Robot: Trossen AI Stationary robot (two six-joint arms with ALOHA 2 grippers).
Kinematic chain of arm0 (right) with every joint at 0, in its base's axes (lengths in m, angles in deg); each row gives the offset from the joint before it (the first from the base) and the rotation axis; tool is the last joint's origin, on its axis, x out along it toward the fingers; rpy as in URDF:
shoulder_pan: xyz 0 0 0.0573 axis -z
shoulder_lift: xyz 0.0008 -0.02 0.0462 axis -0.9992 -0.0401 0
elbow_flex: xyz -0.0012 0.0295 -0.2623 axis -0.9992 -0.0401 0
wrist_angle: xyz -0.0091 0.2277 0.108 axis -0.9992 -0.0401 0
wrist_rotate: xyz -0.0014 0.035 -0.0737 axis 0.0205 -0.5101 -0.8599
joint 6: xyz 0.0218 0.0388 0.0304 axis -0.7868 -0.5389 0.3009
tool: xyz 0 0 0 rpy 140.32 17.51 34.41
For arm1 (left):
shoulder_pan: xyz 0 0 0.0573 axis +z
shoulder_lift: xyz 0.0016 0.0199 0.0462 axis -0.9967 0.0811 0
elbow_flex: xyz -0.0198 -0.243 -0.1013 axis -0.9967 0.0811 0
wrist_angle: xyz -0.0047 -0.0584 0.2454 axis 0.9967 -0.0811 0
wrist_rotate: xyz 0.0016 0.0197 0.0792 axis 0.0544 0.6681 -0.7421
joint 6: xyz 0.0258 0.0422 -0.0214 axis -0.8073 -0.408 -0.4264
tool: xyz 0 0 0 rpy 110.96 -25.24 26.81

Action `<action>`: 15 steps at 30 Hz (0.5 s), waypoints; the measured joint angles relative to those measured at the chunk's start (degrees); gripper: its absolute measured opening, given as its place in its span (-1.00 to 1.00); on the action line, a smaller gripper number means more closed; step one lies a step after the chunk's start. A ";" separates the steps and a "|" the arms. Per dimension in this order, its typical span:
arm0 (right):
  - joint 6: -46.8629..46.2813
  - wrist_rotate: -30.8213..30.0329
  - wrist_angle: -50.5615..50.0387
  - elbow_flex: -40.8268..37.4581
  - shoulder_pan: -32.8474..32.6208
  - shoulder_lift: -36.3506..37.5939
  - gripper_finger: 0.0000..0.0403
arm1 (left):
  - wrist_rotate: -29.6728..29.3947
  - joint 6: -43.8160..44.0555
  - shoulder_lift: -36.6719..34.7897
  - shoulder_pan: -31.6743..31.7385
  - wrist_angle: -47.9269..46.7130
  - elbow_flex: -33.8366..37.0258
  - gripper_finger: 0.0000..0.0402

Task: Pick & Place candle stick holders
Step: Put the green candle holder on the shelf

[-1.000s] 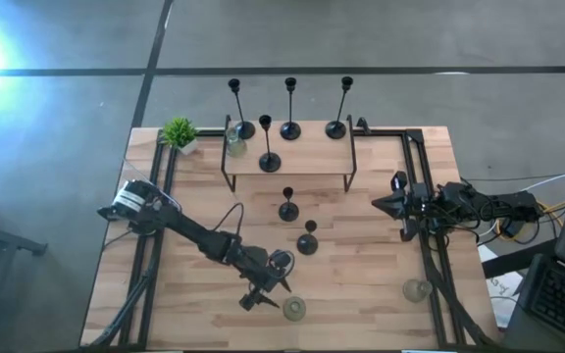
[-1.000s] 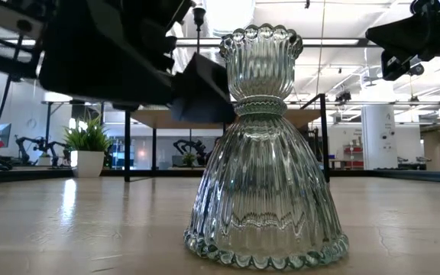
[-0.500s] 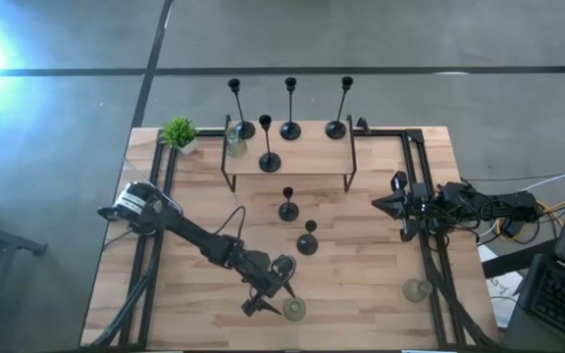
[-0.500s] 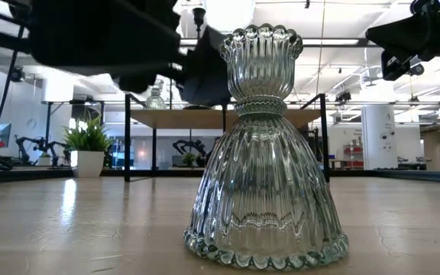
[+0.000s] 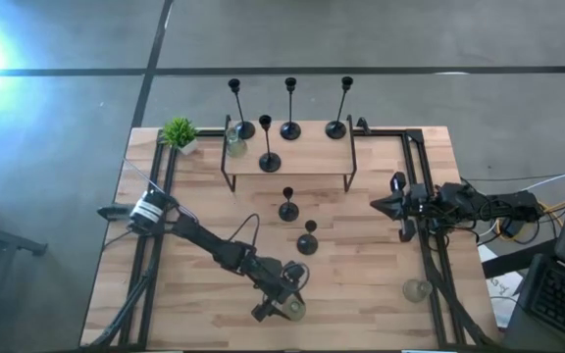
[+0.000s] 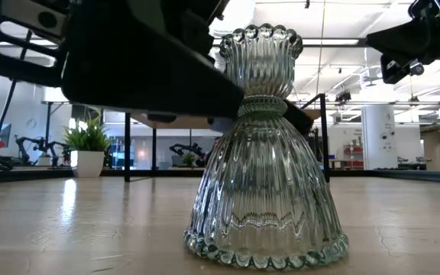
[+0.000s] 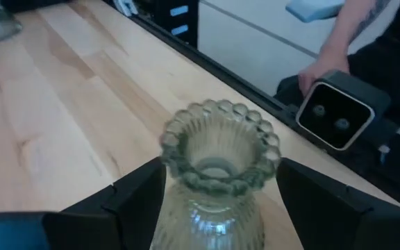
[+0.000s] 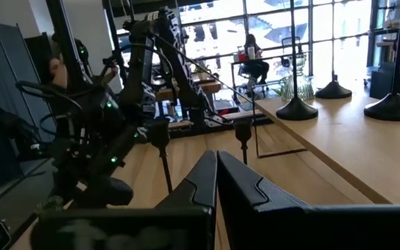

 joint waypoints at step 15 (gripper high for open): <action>-0.07 -0.01 -0.15 -0.01 0.00 -0.23 -0.96 | 0.64 1.16 0.25 0.00 0.18 -1.55 0.00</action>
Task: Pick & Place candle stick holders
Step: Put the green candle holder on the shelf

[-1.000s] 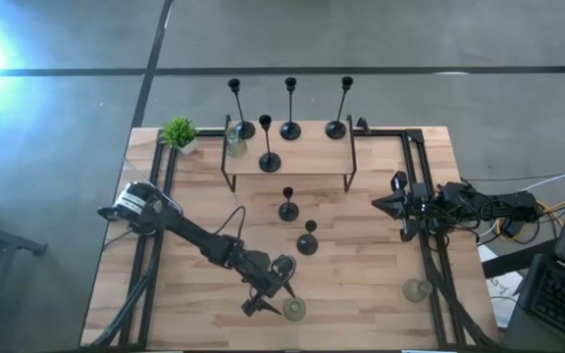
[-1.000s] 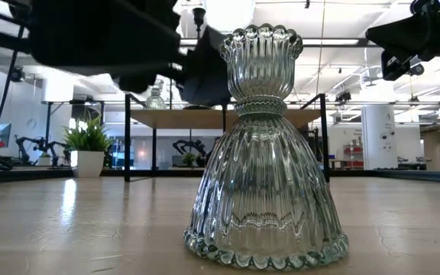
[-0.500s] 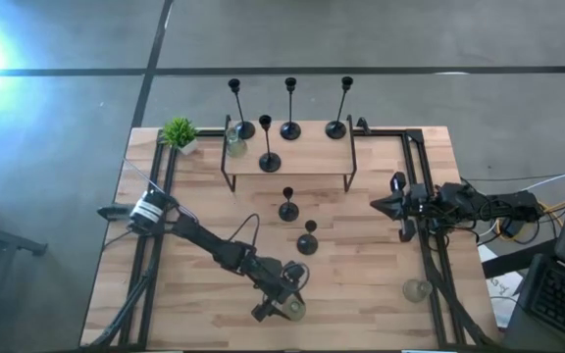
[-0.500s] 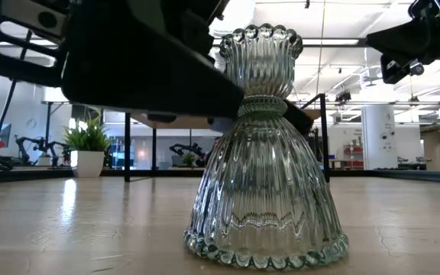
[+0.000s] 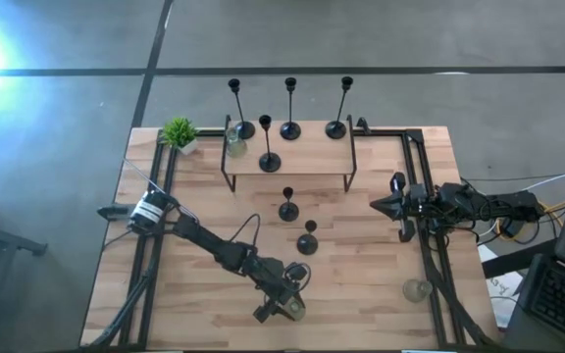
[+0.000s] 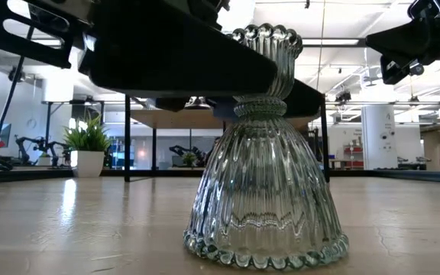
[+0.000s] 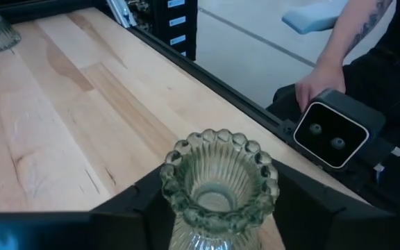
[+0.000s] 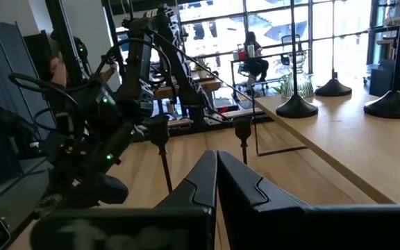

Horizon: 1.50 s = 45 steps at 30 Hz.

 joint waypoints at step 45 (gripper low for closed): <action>7.48 -5.13 2.53 -0.02 0.00 -0.36 -0.96 | -38.33 8.12 -39.06 -0.15 -13.56 20.34 -0.32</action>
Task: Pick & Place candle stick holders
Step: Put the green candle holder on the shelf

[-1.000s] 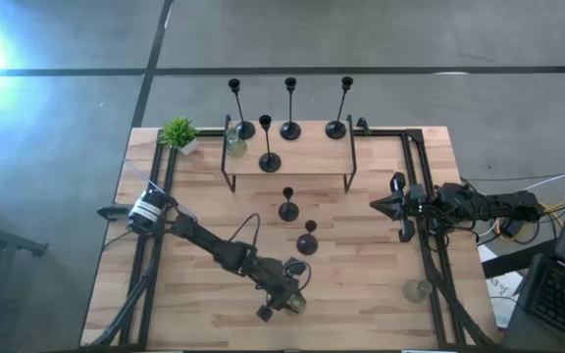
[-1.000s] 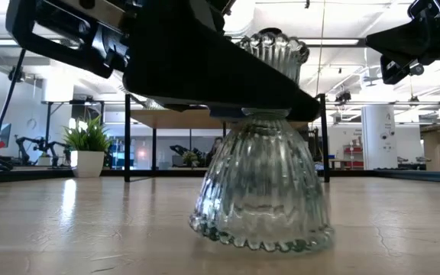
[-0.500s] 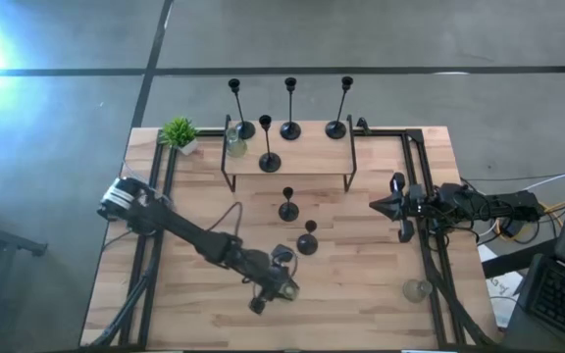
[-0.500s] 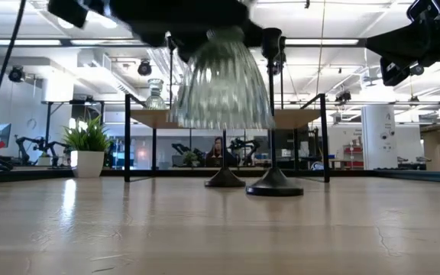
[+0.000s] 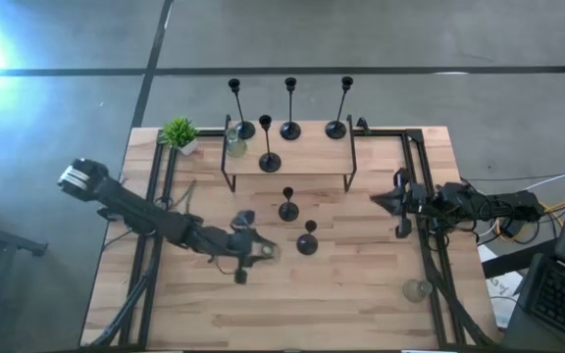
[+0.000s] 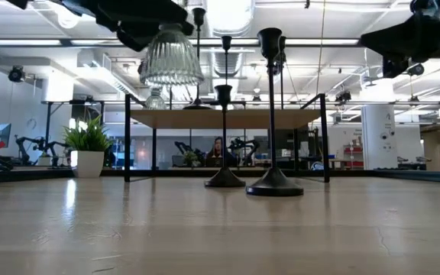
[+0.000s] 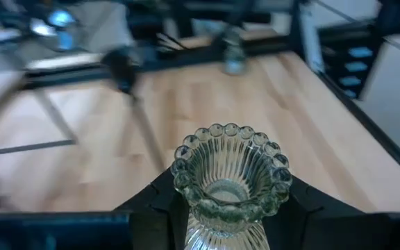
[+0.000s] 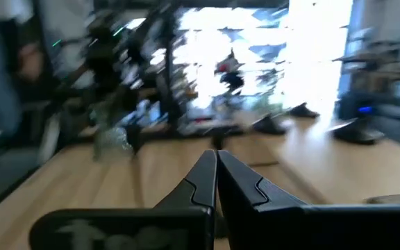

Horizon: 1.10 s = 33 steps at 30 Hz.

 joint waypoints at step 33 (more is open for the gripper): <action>1.20 -9.81 3.97 -0.17 -0.02 0.08 -0.96 | -26.01 1.29 -22.26 15.73 -11.13 4.62 -0.32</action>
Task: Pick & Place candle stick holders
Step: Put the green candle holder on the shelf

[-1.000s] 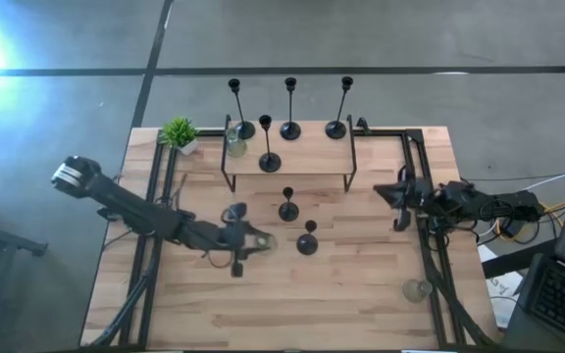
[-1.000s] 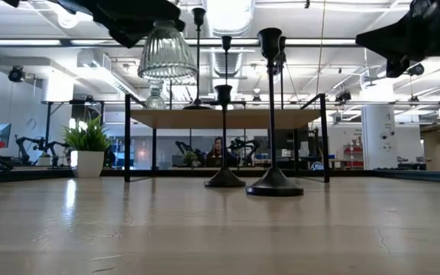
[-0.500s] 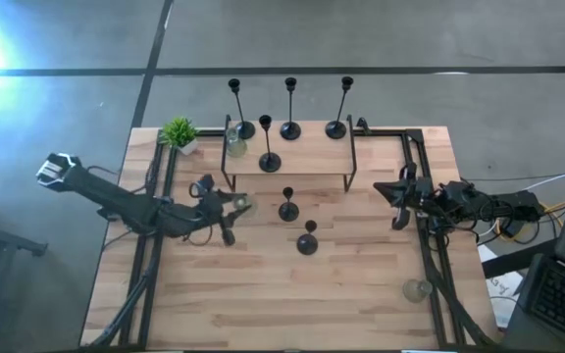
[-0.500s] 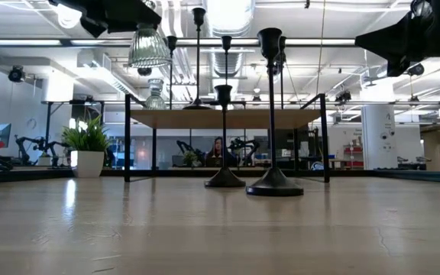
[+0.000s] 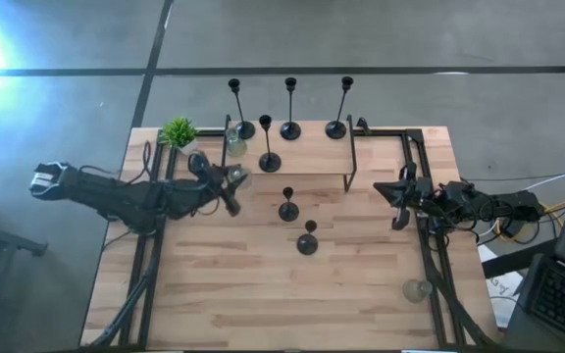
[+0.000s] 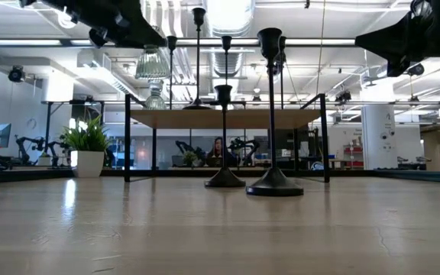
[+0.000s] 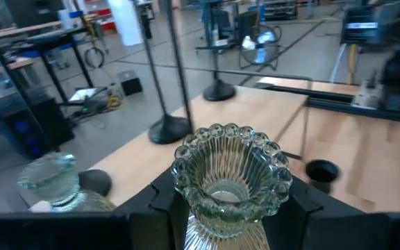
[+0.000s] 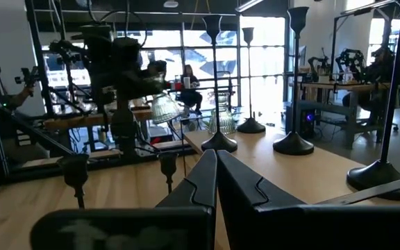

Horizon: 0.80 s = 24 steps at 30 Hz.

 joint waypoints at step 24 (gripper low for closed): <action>-0.09 0.00 0.01 0.00 0.00 -0.02 -0.96 | 5.62 8.61 10.10 8.53 -1.75 -5.33 -0.32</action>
